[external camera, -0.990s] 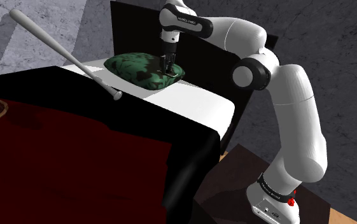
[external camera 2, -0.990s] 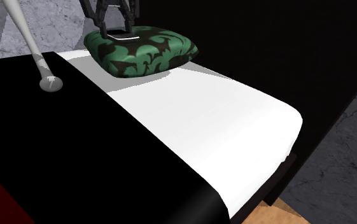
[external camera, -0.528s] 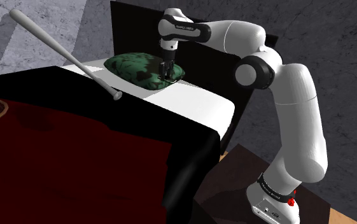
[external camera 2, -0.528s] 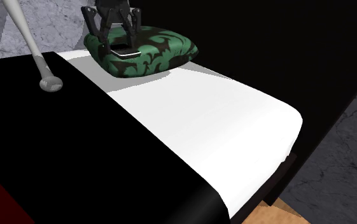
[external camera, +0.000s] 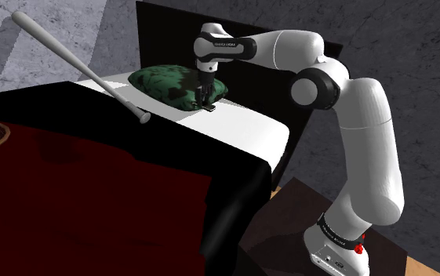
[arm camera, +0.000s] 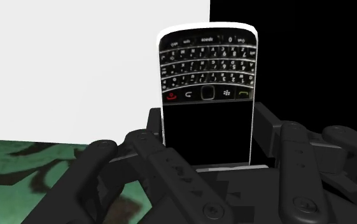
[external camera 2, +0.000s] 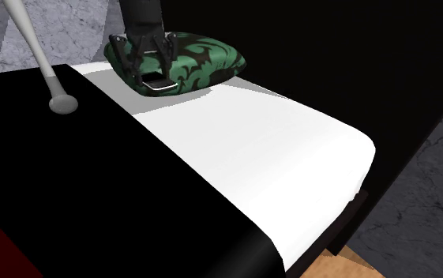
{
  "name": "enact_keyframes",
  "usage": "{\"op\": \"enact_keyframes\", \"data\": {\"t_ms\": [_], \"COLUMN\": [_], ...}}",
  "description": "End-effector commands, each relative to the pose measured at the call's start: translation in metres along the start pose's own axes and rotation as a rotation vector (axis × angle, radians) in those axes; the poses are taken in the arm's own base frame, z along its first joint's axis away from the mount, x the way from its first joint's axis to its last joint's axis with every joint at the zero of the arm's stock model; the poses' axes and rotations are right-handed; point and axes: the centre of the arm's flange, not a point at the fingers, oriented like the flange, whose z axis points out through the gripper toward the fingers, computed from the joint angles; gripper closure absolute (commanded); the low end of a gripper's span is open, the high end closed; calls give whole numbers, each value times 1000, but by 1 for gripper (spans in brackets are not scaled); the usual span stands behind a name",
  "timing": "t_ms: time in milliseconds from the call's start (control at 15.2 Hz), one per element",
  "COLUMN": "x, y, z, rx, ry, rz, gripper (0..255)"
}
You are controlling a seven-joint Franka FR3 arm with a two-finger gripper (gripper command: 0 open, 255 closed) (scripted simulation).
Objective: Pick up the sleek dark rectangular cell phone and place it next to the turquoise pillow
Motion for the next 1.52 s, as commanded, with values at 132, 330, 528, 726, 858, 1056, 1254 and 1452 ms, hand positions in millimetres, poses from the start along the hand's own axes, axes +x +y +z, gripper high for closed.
{"op": "enact_keyframes", "data": {"t_ms": [132, 330, 528, 726, 858, 1056, 1254, 1452], "x": [1, 1, 2, 2, 2, 3, 3, 3], "y": [1, 2, 3, 4, 4, 5, 5, 5], "z": [21, 37, 53, 68, 79, 89, 89, 89], "rx": [0, 0, 0, 0, 0, 0, 0, 0], "ry": [1, 1, 1, 1, 1, 1, 1, 1], "rz": [0, 0, 0, 0, 0, 0, 0, 0], "gripper": [255, 255, 255, 255, 255, 255, 255, 255]}}
